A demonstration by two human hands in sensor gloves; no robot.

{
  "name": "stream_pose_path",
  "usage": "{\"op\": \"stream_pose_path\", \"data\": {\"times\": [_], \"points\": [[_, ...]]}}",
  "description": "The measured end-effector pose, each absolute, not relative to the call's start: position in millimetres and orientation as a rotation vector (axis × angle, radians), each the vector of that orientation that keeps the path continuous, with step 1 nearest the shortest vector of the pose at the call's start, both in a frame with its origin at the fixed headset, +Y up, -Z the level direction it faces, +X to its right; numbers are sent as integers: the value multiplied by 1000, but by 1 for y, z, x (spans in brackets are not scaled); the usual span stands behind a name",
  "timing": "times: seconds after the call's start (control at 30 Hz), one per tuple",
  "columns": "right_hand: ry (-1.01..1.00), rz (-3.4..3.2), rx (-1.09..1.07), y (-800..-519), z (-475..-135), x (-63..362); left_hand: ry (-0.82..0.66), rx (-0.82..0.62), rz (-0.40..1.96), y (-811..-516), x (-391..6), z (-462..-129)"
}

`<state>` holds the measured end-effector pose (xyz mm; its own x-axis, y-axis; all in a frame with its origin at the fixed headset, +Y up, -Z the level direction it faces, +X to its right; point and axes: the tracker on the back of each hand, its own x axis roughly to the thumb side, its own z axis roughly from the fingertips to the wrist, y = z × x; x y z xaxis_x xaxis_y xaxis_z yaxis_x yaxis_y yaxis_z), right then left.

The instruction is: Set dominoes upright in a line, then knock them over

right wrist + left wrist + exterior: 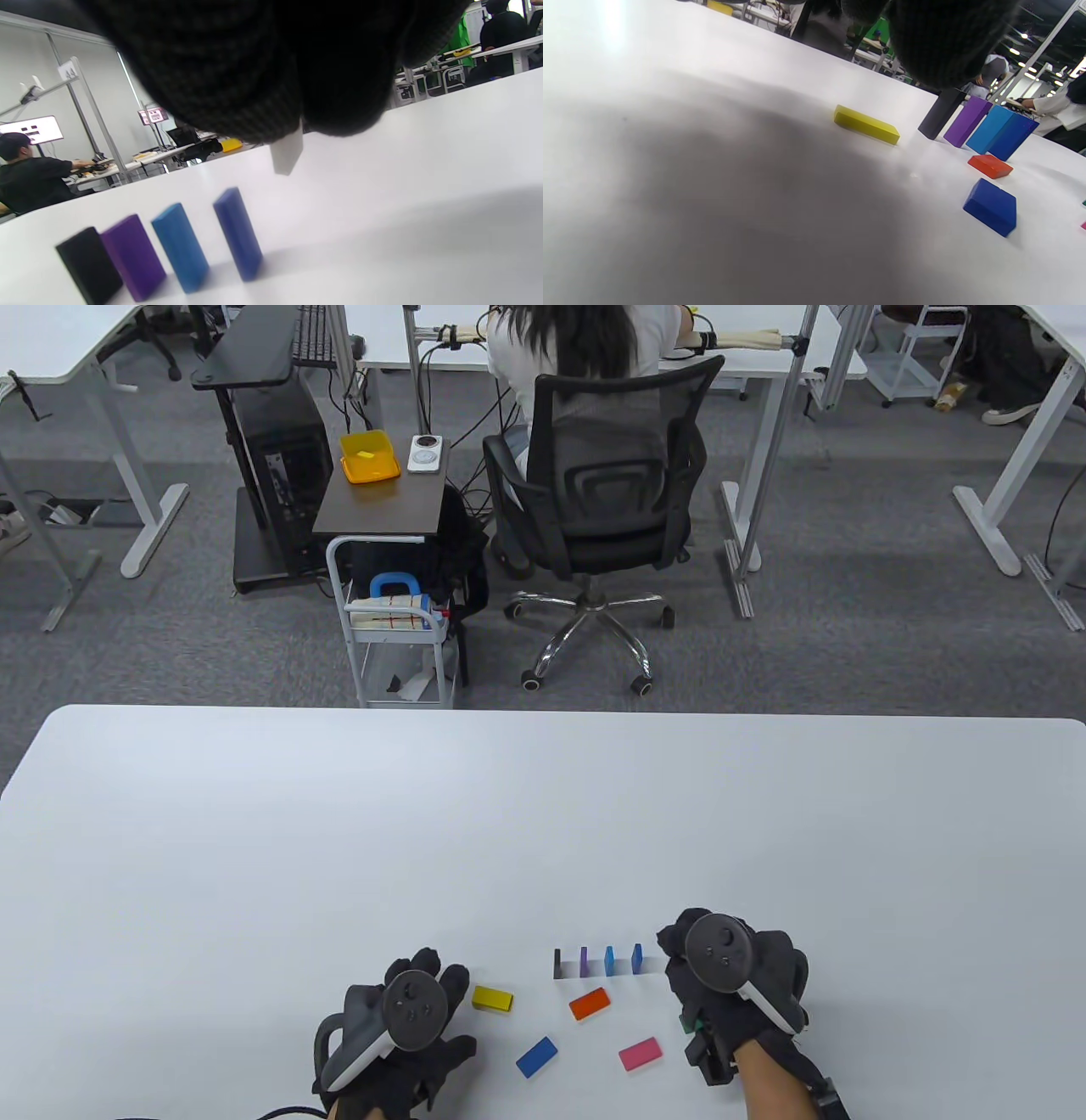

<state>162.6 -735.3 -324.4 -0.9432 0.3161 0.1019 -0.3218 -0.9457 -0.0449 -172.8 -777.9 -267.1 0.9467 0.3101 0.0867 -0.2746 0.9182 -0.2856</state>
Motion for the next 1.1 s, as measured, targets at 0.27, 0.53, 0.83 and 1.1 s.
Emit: {"op": "stream_pose_path", "data": {"times": [0.27,0.53,0.83,1.1], "points": [[-88,2961,129,-749,-330,150,-128,-279,297,-779,-174,-268],[-66,3051,149,-757,-334,139,-127,-277,291,-779,-173,-268],[-42,3105,161,-763,-336,131,-129,-292,297,-778,-174,-268],[-52,3094,192,-764,-336,126,-134,-290,300,-778,-173,-267]]}}
